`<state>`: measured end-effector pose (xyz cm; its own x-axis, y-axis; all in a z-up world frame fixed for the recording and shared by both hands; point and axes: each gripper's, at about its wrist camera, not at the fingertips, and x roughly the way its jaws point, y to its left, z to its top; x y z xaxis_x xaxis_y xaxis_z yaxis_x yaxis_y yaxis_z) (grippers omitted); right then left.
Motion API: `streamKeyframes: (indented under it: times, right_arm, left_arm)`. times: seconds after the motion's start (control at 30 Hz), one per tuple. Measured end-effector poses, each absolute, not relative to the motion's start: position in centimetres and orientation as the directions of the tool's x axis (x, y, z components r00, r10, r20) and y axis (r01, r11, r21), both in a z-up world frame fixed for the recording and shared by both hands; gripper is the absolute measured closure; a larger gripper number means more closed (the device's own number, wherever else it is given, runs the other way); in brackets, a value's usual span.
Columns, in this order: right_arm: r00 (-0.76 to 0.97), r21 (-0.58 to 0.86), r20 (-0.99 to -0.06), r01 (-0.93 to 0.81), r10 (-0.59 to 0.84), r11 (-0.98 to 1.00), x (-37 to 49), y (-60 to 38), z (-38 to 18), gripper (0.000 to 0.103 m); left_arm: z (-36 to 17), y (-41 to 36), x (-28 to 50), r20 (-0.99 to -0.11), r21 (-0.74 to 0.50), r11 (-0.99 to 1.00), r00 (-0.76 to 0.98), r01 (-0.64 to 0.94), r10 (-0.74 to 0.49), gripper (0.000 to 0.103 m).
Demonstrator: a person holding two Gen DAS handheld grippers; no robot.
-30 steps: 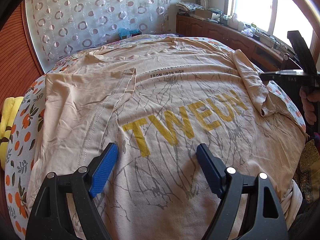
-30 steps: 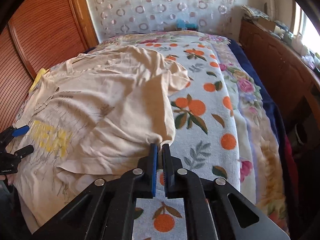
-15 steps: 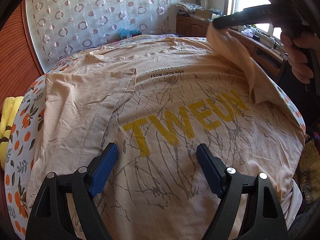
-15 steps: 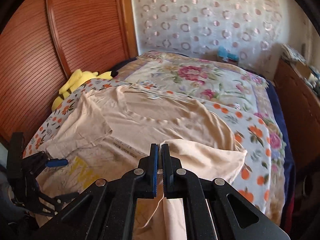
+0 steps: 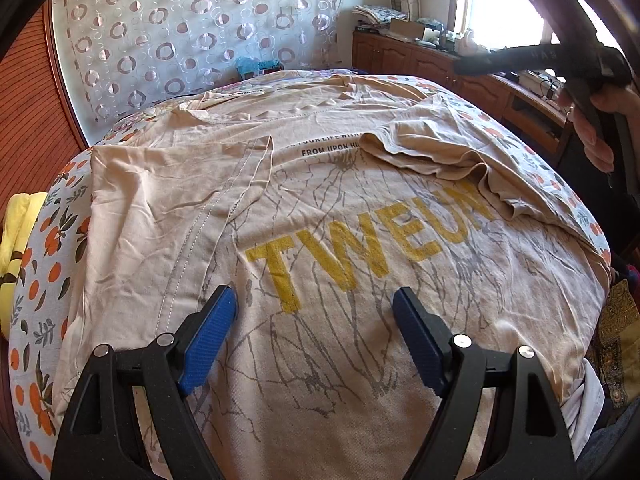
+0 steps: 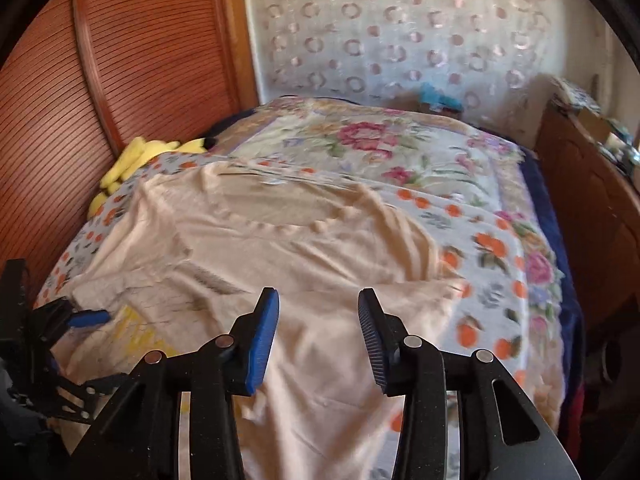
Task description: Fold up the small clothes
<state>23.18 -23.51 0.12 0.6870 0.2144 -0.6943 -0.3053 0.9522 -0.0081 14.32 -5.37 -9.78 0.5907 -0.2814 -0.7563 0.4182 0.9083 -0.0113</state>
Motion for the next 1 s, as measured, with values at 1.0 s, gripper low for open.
streamKeyframes:
  times: [1.0]
  right_arm:
    - [0.668,-0.111,-0.723,-0.364,0.176,0.925,12.9,-17.7,-8.0,0.089]
  left_arm:
    - [-5.7,-3.1,11.9,-0.681,-0.034,0.929,0.672,0.367,-0.29,0.021]
